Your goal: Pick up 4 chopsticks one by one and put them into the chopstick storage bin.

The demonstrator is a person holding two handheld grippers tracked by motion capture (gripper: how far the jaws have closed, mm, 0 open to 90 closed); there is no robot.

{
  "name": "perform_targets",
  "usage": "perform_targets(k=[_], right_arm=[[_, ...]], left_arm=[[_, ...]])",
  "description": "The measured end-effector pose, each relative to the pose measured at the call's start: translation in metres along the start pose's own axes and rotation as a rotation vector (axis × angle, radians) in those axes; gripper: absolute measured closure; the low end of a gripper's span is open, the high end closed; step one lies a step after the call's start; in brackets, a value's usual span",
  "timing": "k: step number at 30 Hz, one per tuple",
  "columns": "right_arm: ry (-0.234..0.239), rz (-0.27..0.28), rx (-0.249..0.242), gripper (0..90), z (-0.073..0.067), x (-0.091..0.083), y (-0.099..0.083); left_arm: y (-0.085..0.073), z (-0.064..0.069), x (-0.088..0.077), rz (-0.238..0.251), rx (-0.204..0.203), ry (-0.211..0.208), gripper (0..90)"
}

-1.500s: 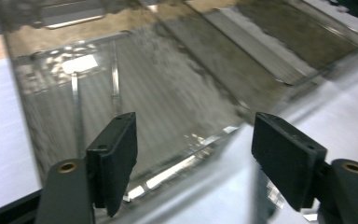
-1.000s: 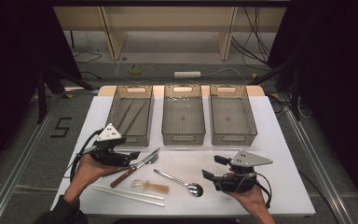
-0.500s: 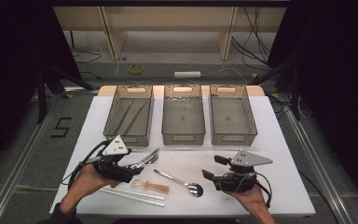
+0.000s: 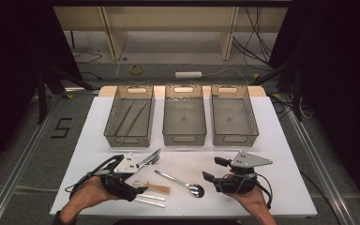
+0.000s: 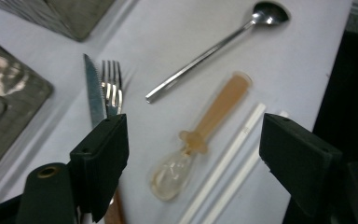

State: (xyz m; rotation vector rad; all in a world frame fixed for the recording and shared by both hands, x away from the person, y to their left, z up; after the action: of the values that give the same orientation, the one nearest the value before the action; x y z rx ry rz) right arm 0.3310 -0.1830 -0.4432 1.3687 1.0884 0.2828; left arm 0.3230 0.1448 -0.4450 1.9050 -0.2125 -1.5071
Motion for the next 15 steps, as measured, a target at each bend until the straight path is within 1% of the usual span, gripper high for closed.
perform_targets(k=[4,7,9,11,15], right_arm=[[-0.002,0.002,-0.001,30.3,0.0,0.0,0.0],[-0.003,-0.003,-0.001,30.3,0.0,0.0,-0.001],[-0.001,-0.003,0.0,30.3,0.0,0.0,0.0],[0.001,-0.005,-0.002,30.3,-0.001,0.001,0.0],[0.005,-0.007,-0.004,30.3,-0.001,0.001,-0.001]], left_arm=[[-0.005,0.007,0.005,-0.05,0.035,-0.009,25.1],[-0.01,0.012,0.008,-0.11,0.074,-0.029,27.8],[-0.013,0.015,0.01,-0.147,0.086,-0.046,30.5],[-0.016,0.016,0.012,-0.182,0.104,-0.053,32.4],[-0.02,0.016,0.015,-0.208,0.111,-0.069,36.1]])
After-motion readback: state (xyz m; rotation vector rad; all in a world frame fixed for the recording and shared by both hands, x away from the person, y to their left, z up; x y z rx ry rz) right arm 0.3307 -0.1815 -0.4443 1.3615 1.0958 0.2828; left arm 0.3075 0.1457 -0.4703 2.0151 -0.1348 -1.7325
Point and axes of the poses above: each handheld gripper's, and its own axes: x roughly forward along the jaws, y roughly out of its top, z roughly to its right, the point moved 3 cm from there along x, roughly forward along the jaws, and after that the axes turned 2 degrees about x, right-handed, at the moved point
